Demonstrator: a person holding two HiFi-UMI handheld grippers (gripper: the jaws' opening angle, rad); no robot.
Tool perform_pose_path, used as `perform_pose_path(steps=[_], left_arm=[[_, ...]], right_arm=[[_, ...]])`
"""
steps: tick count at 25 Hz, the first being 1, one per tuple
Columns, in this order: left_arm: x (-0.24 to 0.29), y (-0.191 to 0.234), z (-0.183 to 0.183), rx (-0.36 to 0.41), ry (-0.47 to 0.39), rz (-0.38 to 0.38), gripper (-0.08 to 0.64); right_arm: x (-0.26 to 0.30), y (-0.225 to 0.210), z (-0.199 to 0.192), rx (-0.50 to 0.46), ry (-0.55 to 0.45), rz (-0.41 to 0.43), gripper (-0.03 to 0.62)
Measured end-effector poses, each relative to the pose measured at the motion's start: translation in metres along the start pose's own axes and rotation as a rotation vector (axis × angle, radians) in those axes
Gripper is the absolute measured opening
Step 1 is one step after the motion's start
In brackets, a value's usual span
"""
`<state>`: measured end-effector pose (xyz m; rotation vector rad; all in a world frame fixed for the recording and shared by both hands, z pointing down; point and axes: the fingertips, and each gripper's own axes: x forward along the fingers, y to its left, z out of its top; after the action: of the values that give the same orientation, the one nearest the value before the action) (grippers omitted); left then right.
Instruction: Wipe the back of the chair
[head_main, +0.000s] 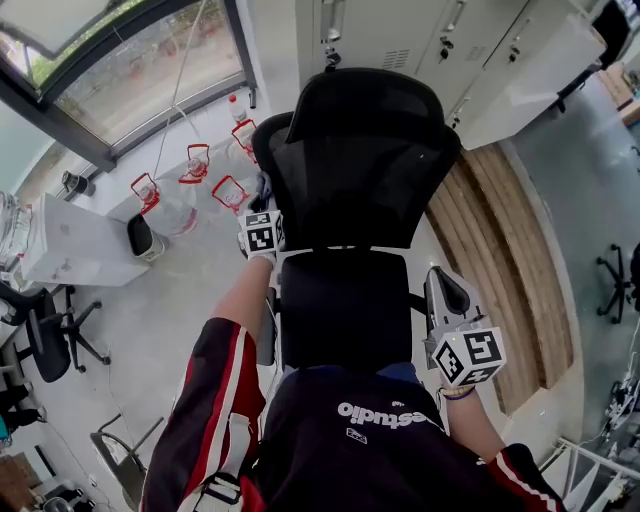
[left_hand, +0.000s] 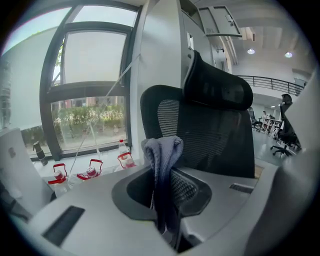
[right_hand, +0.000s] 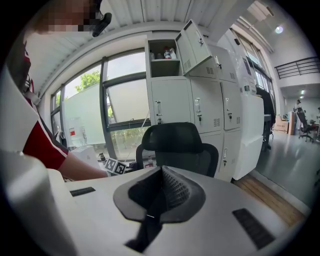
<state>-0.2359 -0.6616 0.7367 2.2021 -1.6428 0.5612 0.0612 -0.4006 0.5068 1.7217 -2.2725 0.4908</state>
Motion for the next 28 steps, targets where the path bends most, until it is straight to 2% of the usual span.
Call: perform_pose_path(steps=[4, 9, 11, 21, 28], left_arm=[[0.018, -0.011, -0.002, 0.014, 0.005, 0.004, 0.057], [0.026, -0.024, -0.001, -0.03, -0.004, 0.054, 0.057], [0.028, -0.036, 0.001, -0.032, -0.008, 0.044, 0.057], [0.052, -0.136, 0.017, 0.009, -0.013, -0.05, 0.057], [0.072, -0.232, 0.021, 0.016, -0.008, -0.131, 0.057]], right_arm=[[-0.007, -0.016, -0.006, 0.018, 0.009, -0.036, 0.015], [-0.021, -0.04, -0.01, 0.033, 0.013, -0.067, 0.015], [-0.027, -0.049, -0.012, 0.038, 0.013, -0.072, 0.015], [-0.068, -0.107, -0.02, 0.071, -0.003, -0.131, 0.015], [-0.102, -0.161, -0.031, 0.104, 0.0, -0.194, 0.015]])
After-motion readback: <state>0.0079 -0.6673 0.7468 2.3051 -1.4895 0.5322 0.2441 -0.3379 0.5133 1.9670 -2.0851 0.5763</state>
